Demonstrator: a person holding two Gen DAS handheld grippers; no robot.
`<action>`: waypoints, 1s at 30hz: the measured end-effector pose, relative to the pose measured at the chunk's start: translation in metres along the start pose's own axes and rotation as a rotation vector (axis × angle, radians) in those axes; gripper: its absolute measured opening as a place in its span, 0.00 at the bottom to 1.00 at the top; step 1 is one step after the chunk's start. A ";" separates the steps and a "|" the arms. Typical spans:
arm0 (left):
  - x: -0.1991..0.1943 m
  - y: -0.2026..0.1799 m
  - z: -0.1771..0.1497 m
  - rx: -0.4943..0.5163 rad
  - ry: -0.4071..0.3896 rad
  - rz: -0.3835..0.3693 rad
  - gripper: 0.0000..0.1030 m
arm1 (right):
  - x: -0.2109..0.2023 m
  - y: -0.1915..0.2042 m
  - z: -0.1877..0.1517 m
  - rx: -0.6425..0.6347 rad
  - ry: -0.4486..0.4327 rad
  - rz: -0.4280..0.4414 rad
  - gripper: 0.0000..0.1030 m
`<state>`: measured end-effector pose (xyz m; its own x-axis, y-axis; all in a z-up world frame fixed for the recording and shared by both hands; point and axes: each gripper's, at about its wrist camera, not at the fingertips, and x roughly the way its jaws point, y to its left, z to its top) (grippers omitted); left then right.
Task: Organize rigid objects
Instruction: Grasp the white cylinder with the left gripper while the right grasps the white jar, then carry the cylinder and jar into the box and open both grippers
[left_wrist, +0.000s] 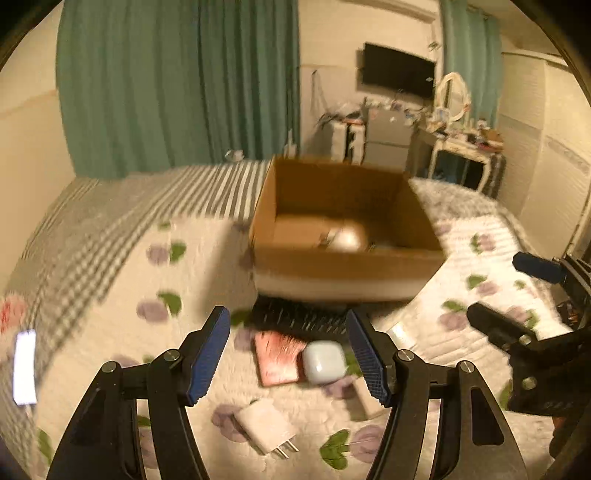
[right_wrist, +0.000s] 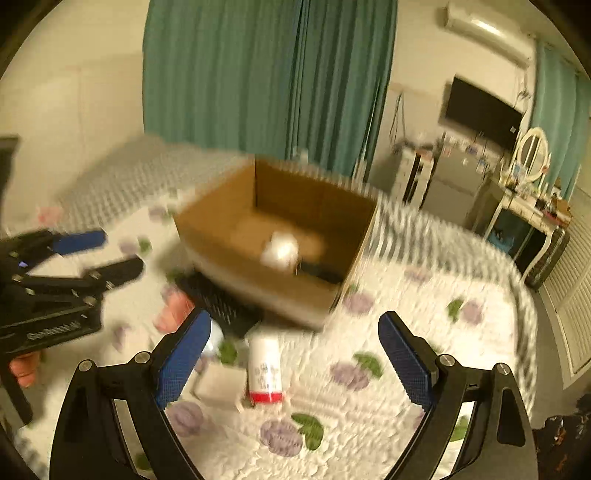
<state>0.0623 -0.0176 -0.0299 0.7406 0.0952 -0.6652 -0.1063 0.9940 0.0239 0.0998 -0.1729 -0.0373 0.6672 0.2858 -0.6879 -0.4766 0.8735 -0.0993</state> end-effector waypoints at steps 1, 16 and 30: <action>0.011 0.001 -0.008 -0.002 0.027 0.012 0.66 | 0.012 0.002 -0.005 -0.004 0.027 0.010 0.90; 0.058 -0.006 -0.046 0.019 0.189 -0.009 0.66 | 0.099 0.000 -0.037 0.006 0.203 0.064 0.38; 0.057 -0.089 -0.063 0.142 0.261 -0.175 0.66 | 0.028 -0.058 -0.030 0.152 0.044 0.034 0.36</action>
<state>0.0720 -0.1041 -0.1172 0.5428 -0.0759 -0.8364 0.1146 0.9933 -0.0157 0.1292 -0.2273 -0.0719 0.6248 0.3016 -0.7202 -0.4040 0.9142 0.0323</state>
